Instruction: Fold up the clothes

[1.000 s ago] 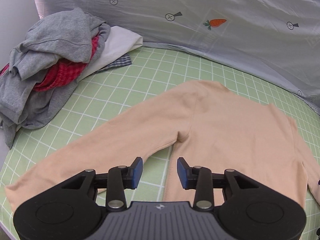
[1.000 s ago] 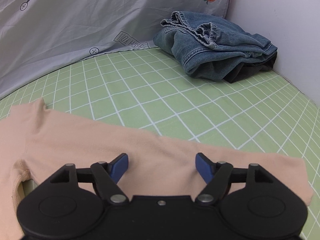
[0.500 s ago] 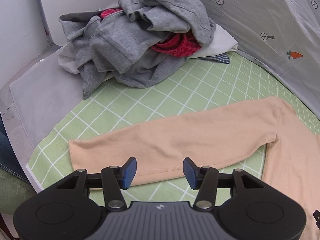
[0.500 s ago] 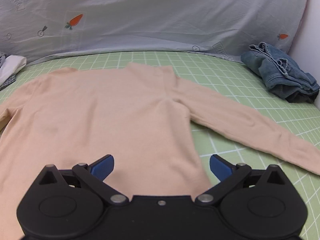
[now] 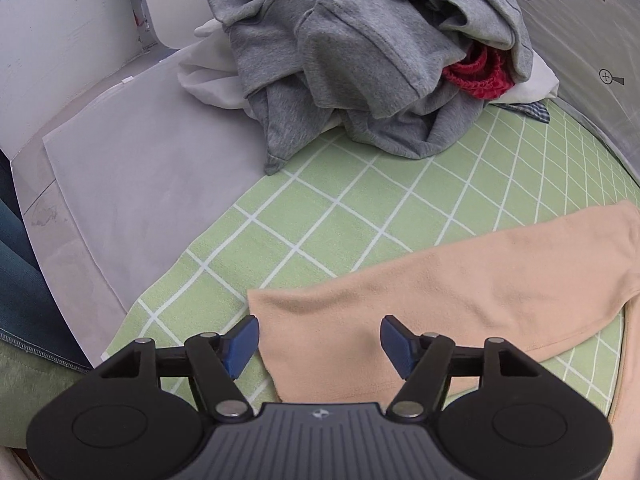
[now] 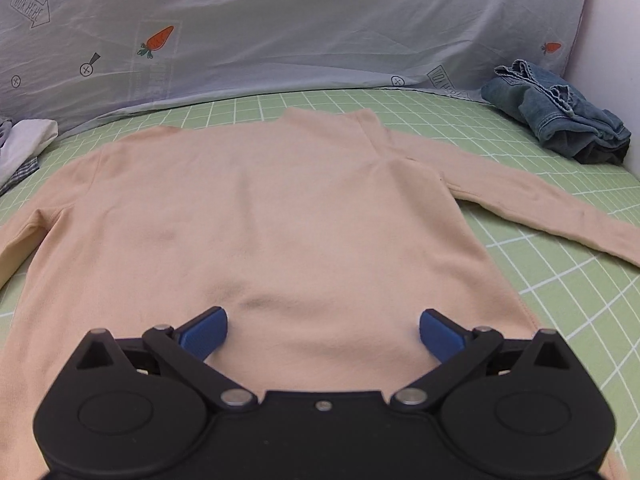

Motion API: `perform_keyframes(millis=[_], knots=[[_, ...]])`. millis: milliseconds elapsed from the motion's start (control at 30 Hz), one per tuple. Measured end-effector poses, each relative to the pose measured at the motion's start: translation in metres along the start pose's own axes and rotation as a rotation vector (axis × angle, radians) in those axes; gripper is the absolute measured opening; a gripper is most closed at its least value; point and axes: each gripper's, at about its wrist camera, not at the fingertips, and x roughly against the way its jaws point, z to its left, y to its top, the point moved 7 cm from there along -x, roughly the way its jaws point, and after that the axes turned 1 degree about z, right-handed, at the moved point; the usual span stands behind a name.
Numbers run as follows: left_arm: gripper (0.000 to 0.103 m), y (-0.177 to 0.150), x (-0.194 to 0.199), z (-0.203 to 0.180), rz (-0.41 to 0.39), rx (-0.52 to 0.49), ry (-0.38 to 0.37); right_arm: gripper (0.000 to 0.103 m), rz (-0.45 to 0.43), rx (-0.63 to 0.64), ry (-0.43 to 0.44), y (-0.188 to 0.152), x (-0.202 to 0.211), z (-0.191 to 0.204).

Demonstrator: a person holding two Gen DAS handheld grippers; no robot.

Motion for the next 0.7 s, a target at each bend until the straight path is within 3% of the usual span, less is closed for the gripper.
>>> perform_keyframes(millis=[133, 267, 367, 433, 467, 533, 700], knots=[[0.076, 0.000, -0.006, -0.007, 0.001, -0.041, 0.004, 0.103, -0.045, -0.004, 0.005, -0.003, 0.001, 0.001], [0.074, -0.003, -0.006, -0.020, 0.001, -0.099, -0.017, 0.103, -0.056, -0.007, 0.008, -0.004, 0.001, 0.001], [0.057, -0.007, -0.001, -0.036, -0.009, -0.151, -0.050, 0.103, -0.057, -0.007, 0.011, -0.004, 0.002, 0.001], [0.026, -0.010, 0.003, -0.050, -0.004, -0.189, -0.093, 0.103, -0.058, -0.006, 0.011, -0.005, 0.001, 0.001], [0.021, -0.011, 0.006, -0.061, -0.005, -0.207, -0.126, 0.103, -0.058, -0.006, 0.012, -0.005, 0.001, 0.001], [0.014, -0.015, 0.015, -0.084, -0.008, -0.239, -0.199, 0.103, -0.058, -0.007, 0.012, -0.004, 0.001, 0.001], [0.014, -0.025, 0.039, -0.143, -0.015, -0.320, -0.383, 0.103, -0.059, -0.008, 0.015, -0.004, 0.000, 0.002]])
